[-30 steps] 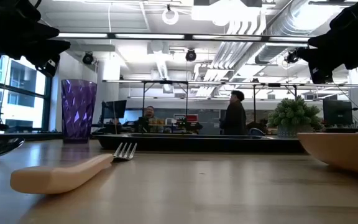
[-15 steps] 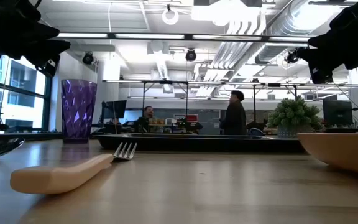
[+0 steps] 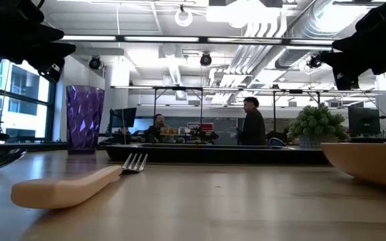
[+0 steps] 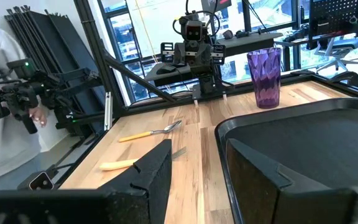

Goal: Pick and place plate/cup/fork/spoon on tray

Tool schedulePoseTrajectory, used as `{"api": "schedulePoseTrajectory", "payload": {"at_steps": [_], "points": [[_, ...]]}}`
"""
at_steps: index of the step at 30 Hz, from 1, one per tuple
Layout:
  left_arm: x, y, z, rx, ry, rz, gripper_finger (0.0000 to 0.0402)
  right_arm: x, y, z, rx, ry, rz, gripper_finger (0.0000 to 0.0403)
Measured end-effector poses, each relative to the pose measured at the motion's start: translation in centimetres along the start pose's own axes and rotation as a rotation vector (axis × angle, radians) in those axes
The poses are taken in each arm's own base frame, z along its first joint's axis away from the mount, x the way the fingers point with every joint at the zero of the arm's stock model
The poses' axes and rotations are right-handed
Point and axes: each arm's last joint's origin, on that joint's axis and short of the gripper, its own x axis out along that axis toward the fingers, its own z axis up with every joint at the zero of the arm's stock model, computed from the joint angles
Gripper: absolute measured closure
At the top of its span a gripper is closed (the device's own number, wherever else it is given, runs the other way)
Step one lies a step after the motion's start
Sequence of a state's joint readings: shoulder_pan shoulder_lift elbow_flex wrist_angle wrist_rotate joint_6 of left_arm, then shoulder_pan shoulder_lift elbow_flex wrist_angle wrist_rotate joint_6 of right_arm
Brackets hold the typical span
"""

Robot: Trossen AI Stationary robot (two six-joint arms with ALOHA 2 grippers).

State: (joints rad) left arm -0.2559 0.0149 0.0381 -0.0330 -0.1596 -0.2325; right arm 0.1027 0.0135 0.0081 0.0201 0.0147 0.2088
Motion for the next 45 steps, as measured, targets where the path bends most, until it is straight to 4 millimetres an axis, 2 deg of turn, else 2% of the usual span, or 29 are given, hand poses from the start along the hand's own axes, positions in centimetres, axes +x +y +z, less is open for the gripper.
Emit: {"api": "schedulePoseTrajectory", "payload": {"at_steps": [11,24,34,45], "points": [[0.0,0.0,0.0,-0.001,-0.001,0.0,0.0268,0.0,0.0,0.0,0.0,0.0,0.0,0.0258],[0.0,0.2,0.2,-0.032,-0.032,0.089,0.0268,0.0,0.0,0.0,0.0,0.001,0.0,0.0258],[-0.1,0.5,0.5,-0.143,-0.1,0.198,0.0268,0.0,0.0,0.0,0.0,0.0,0.0,0.0258],[-0.2,0.4,1.6,-0.28,-0.23,0.191,0.0268,0.0,0.0,0.1,0.038,-0.006,0.001,0.0258]]}}
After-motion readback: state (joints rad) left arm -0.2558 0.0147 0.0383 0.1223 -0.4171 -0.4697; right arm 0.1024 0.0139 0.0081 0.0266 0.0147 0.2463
